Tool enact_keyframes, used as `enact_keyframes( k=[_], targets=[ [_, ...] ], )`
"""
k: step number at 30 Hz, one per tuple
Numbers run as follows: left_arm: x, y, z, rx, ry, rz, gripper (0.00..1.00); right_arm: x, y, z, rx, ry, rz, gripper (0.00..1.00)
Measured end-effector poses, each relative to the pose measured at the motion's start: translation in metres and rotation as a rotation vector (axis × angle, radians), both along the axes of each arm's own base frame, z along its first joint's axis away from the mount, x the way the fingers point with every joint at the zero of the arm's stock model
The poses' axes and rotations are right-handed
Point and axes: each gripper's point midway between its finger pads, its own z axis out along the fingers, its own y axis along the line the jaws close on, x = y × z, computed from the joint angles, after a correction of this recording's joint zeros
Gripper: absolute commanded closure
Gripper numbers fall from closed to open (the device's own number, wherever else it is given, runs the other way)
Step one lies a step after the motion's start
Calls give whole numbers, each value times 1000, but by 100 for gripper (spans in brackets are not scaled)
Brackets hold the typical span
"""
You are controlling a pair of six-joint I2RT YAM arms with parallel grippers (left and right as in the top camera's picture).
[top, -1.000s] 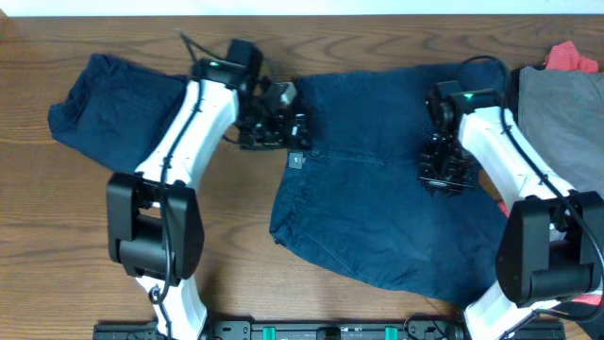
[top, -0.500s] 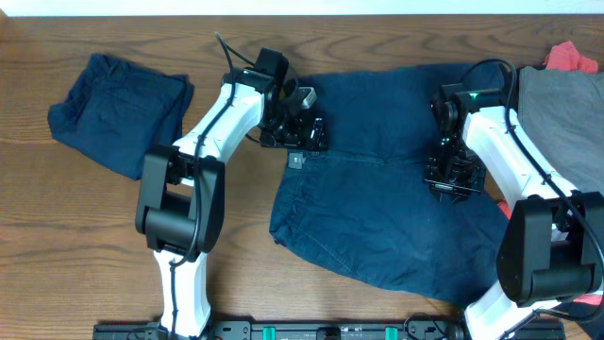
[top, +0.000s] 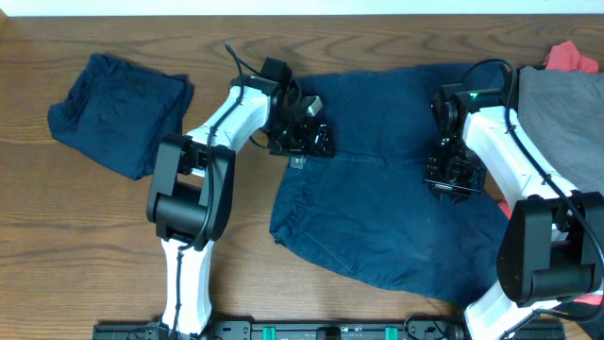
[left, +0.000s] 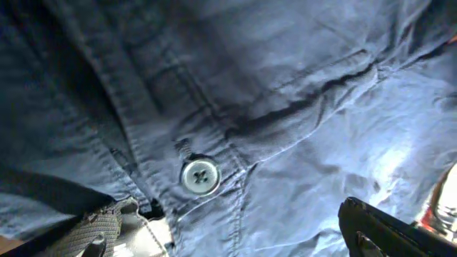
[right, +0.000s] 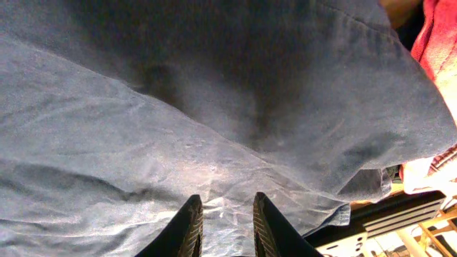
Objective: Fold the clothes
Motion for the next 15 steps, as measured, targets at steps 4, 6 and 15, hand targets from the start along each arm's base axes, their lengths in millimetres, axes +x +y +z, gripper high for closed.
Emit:
enact_keyframes(
  k=[4,6,15],
  targets=[
    [-2,-7,1,-21,3,-11,3,0,0,0,0,0,0,78],
    [-2,-8,1,-30,2,-12,5,0,0,0,-1,0,0,78],
    [12,5,3,-55,-13,31,6,0,0,0,-1,0,0,78]
  ],
)
